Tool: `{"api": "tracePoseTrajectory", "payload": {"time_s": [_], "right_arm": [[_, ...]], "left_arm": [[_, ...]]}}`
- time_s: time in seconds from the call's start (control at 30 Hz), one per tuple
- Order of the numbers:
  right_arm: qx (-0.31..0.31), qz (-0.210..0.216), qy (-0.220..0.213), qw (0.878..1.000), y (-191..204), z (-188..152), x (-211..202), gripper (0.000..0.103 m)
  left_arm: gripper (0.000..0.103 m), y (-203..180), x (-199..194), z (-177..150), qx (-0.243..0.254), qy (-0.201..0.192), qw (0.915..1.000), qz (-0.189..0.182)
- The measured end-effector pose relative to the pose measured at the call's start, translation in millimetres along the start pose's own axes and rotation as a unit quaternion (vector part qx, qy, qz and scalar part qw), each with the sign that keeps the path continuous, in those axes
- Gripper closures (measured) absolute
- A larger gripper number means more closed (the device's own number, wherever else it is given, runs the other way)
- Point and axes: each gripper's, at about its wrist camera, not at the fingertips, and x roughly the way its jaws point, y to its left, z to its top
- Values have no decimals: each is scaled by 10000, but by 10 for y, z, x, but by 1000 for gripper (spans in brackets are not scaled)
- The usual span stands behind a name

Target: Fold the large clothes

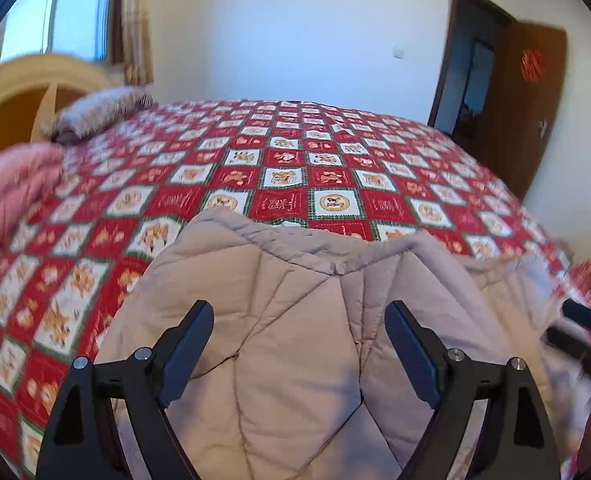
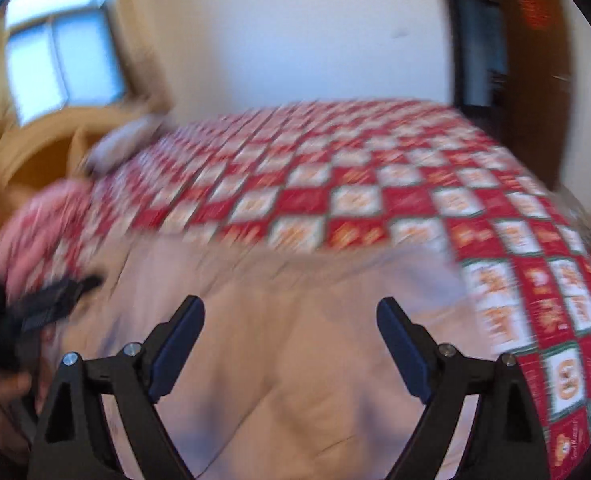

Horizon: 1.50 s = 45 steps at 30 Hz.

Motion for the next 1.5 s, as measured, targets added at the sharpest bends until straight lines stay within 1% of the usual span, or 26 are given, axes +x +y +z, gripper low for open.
{"api": "tracePoseTrajectory", "payload": {"time_s": [0.07, 0.13, 0.17, 0.2, 0.23, 0.3, 0.33, 0.37, 0.4, 0.43, 0.5, 0.6, 0.67, 0.8, 0.97, 1.37, 1.43, 1.47, 1.5], "right_arm": [[-309, 35, 226, 9993, 127, -124, 213, 13], [-500, -161, 446, 9976, 155, -193, 461, 14], [-511, -317, 475, 9971, 105, -218, 552, 14], [-440, -561, 486, 9963, 21, -216, 665, 14], [-313, -714, 491, 9957, -94, -214, 743, 14], [-108, -878, 468, 9950, -278, -216, 856, 12], [-3, -953, 433, 9945, -366, -224, 903, 10], [41, -991, 381, 9943, -400, -242, 923, 10], [63, -1015, 338, 9942, -440, -255, 918, 10], [119, -1016, 283, 9944, -507, -270, 946, 10], [189, -932, 219, 9952, -568, -279, 963, 8], [181, -865, 196, 9959, -560, -304, 992, 7], [143, -831, 236, 9962, -548, -314, 1045, 5], [105, -806, 347, 9961, -535, -323, 1128, 3], [146, -748, 408, 9963, -551, -351, 1176, 2], [100, -874, 524, 9947, -525, -373, 1248, 0], [72, -922, 553, 9942, -514, -371, 1260, 0], [48, -954, 577, 9938, -507, -369, 1268, 0], [20, -1004, 624, 9930, -491, -356, 1275, 0]], "left_arm": [[15, -81, 76, 5, 236, -21, 9994, 235], [15, -104, 191, 21, 337, -64, 9984, 453], [15, -98, 279, 26, 357, -32, 9975, 605], [15, -78, 383, 22, 350, 38, 9969, 710], [15, -59, 481, 10, 315, 134, 9964, 770], [14, 14, 682, -60, 155, 344, 9956, 852], [13, 58, 753, -114, 32, 412, 9957, 825], [12, 116, 799, -174, -137, 398, 9963, 744], [10, 155, 795, -228, -272, 284, 9971, 655], [10, 161, 782, -268, -341, 193, 9974, 604], [8, 160, 791, -337, -400, 138, 9976, 540], [6, 180, 801, -415, -557, 148, 9969, 526], [5, 193, 832, -437, -658, 222, 9961, 550], [3, 173, 896, -449, -684, 353, 9947, 681], [1, 155, 929, -465, -661, 367, 9933, 869], [1, 146, 959, -463, -628, 420, 9929, 924], [1, 144, 971, -428, -564, 561, 9929, 885], [1, 158, 943, -383, -548, 733, 9924, 818], [1, 177, 893, -351, -561, 814, 9922, 763]]}}
